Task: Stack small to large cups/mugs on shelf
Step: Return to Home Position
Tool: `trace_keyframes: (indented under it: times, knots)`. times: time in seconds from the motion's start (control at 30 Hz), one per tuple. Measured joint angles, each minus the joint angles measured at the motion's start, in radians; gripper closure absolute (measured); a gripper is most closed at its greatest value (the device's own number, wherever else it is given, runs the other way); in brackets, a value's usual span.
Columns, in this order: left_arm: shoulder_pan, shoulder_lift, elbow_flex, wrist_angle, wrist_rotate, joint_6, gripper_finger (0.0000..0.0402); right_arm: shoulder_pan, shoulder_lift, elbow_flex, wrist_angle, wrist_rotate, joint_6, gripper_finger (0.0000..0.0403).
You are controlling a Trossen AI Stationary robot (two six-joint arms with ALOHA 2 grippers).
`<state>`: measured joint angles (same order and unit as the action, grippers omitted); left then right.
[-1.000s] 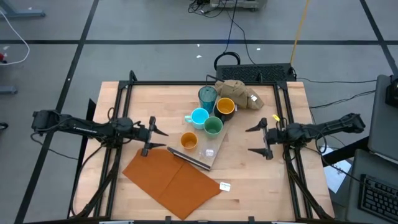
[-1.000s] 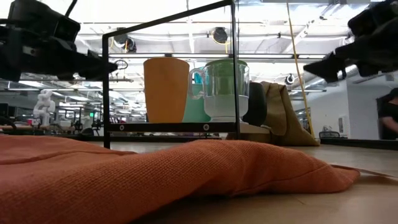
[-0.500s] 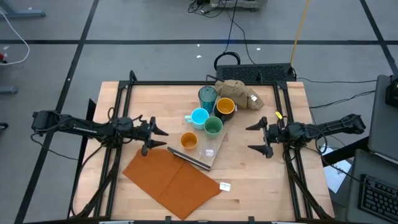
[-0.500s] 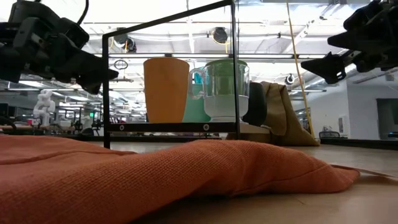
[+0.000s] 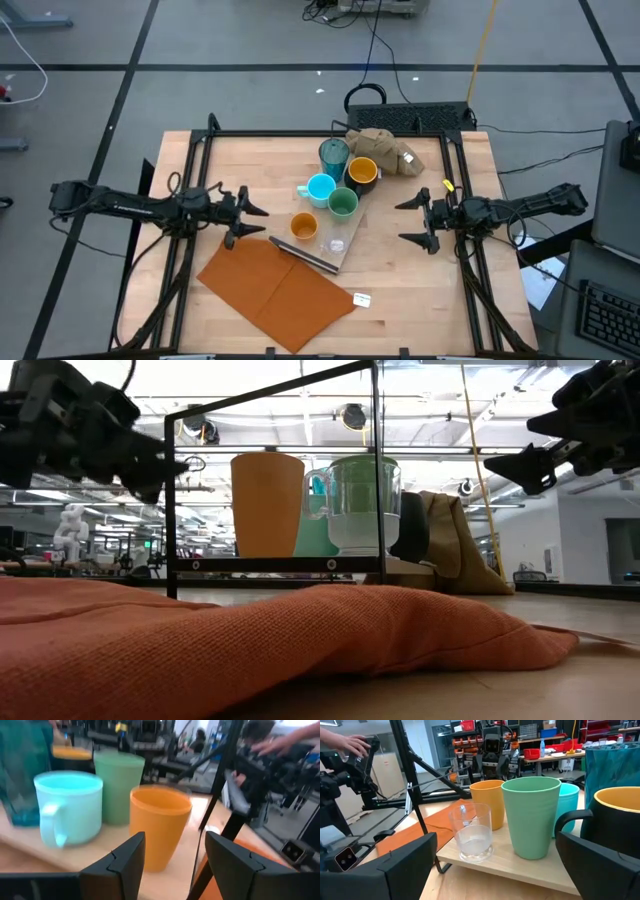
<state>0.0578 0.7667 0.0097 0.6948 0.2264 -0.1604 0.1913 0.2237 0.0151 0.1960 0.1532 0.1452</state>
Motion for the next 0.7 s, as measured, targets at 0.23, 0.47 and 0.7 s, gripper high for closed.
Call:
trace_keyframes:
  times: [0.23,0.47,0.7]
  knots:
    - [-0.009,-0.241,0.002,-0.048,-0.004,-0.001,0.0194,0.0,-0.064,0.0,0.0,0.0,0.0,0.0003]
    - [-0.028,-0.528,0.001,-0.05,-0.008,-0.001,0.0194,-0.028,-0.146,0.0,0.006,-0.001,0.0,0.0003]
    - [-0.011,-0.668,0.0,-0.017,-0.01,-0.001,0.0195,-0.073,-0.217,0.0,0.008,0.0,0.0,0.0003]
